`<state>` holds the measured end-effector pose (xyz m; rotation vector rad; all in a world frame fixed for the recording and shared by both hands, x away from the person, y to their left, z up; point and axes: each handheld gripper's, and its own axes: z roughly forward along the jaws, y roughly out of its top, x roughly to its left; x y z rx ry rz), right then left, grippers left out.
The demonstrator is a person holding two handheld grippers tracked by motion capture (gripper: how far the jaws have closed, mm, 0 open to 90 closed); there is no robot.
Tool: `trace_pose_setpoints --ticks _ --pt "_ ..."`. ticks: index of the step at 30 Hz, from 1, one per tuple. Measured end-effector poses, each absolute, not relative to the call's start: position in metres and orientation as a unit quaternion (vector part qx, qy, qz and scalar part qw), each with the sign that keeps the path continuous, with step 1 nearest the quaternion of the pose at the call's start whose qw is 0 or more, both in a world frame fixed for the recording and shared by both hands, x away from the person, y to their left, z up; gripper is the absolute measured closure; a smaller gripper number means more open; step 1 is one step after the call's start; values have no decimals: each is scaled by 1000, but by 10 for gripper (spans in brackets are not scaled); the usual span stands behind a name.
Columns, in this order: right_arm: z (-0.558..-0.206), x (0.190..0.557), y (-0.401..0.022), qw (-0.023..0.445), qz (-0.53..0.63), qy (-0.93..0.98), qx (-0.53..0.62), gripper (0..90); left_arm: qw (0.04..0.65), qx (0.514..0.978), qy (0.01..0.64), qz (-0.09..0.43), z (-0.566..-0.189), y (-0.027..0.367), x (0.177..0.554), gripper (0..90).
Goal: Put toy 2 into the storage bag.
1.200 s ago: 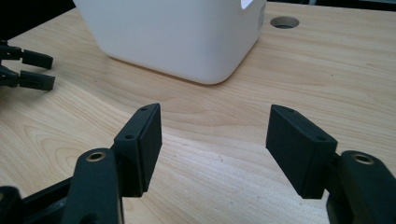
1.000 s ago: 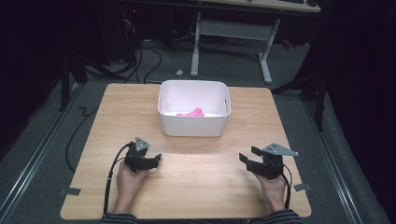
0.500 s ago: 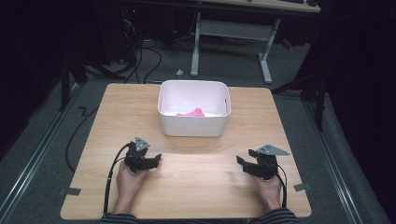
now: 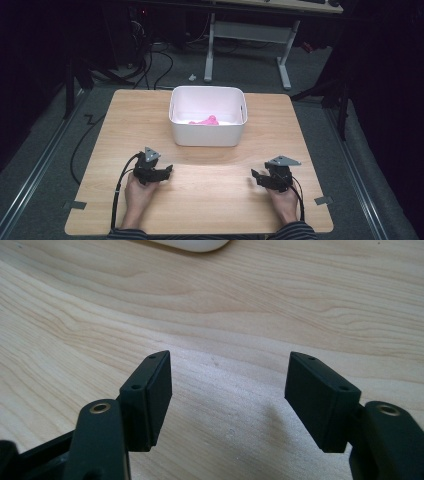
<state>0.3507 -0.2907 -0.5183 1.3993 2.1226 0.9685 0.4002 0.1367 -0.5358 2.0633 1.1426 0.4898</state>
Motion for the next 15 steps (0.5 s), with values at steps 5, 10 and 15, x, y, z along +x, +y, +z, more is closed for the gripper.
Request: trace_pose_setpoints --ticks 5,10,15 --pt "-524 353 -288 214 331 769 503 355 358 800 443 190 -536 137 400 262" --pt "-530 353 -286 221 322 772 502 347 358 800 443 190 -536 137 400 262" --pt "-531 352 -286 225 323 769 504 341 358 800 443 190 -536 137 400 262"
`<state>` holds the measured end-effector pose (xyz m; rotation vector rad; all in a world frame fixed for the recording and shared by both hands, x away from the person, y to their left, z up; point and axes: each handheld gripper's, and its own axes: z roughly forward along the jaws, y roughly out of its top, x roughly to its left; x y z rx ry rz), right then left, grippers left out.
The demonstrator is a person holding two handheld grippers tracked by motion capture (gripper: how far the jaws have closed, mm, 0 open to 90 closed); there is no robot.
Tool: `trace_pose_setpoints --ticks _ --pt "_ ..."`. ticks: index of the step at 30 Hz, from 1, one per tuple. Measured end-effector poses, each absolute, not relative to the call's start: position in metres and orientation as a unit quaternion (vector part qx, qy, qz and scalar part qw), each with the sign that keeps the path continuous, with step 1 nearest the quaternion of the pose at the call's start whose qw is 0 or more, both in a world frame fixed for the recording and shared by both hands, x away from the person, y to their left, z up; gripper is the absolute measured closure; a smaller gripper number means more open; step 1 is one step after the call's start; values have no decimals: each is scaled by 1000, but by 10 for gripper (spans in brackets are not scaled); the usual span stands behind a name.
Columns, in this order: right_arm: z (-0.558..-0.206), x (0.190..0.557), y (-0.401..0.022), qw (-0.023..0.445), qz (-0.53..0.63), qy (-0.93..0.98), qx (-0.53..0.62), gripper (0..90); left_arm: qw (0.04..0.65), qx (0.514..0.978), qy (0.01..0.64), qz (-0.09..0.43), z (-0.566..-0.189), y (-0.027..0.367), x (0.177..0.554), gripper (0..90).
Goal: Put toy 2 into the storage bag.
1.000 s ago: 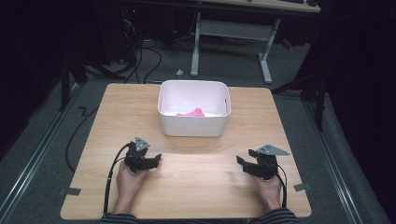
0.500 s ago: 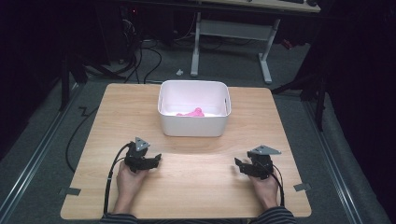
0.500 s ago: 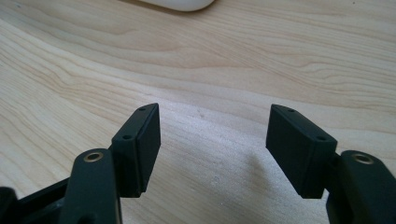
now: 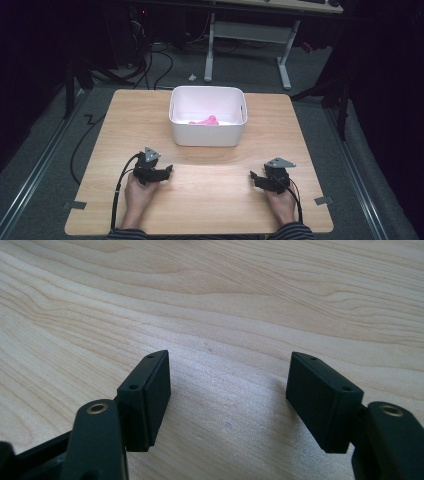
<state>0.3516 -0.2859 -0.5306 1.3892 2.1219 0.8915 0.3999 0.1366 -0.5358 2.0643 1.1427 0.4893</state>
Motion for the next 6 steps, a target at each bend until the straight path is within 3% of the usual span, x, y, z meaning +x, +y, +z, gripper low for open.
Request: trace_pose_setpoints --ticks 6 --pt "-531 352 -286 226 322 767 507 323 358 800 442 190 -536 137 400 261"
